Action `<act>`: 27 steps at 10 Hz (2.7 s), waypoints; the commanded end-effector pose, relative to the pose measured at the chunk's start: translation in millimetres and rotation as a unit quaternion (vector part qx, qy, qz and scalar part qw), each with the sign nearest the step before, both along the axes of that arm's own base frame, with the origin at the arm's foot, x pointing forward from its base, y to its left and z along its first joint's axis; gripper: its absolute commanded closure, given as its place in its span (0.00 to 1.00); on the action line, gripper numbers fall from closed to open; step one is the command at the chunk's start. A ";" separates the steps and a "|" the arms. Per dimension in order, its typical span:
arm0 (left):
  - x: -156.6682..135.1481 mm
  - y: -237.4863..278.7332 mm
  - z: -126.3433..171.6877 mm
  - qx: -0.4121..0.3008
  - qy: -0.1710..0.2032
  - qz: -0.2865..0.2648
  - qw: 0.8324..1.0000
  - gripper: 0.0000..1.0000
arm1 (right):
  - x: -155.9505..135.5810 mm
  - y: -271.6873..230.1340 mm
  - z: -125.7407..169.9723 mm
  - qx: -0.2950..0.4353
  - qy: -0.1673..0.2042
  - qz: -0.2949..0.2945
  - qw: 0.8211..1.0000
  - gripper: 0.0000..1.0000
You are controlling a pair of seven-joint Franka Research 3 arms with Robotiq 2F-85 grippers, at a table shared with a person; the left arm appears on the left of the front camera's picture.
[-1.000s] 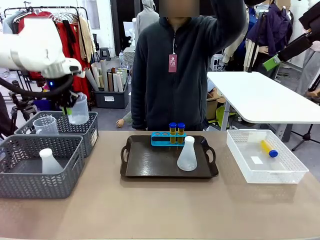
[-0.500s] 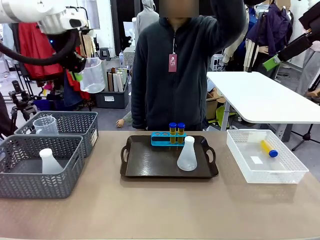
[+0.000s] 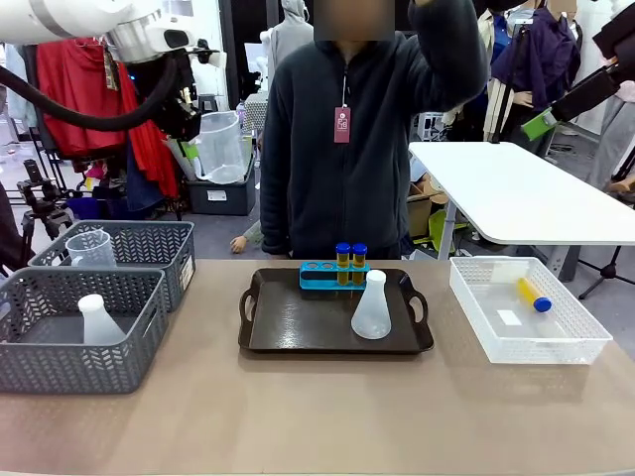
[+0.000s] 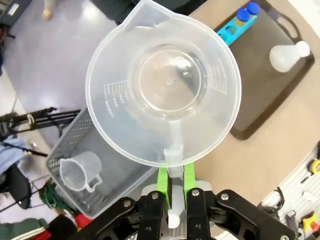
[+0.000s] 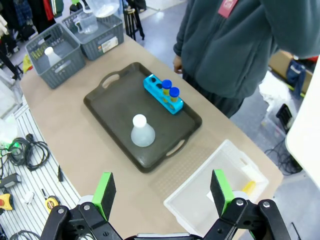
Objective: Prepare the laboratory tools.
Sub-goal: Pick up one Large Measuring Cup and place it on the Handle tray.
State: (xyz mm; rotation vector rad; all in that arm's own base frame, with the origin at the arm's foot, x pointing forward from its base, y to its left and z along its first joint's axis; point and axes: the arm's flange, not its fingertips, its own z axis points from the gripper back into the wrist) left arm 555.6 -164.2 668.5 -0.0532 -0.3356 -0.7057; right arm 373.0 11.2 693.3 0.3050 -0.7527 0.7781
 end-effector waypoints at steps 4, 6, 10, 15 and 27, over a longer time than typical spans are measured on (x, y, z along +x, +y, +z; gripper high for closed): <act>0.0 0.0 0.0 0.000 0.000 0.000 1.000 1.00 | -0.1 -0.3 1.0 0.006 -0.001 0.007 1.000 0.00; -2.4 -21.7 -27.9 -0.008 0.027 -0.027 0.999 1.00 | -0.1 -0.3 1.0 0.006 -0.001 0.007 1.000 0.00; 0.7 -79.8 -76.7 0.001 0.057 -0.091 0.994 1.00 | -0.1 -0.3 1.0 0.006 -0.001 0.007 1.000 0.00; -2.2 -63.2 -75.2 0.000 0.058 -0.068 0.996 1.00 | -0.1 -0.3 1.0 0.006 -0.001 0.007 1.000 0.00; -3.8 -20.5 -50.4 0.009 0.036 -0.019 0.999 1.00 | -0.1 -0.3 1.0 0.006 -0.001 0.007 1.000 0.00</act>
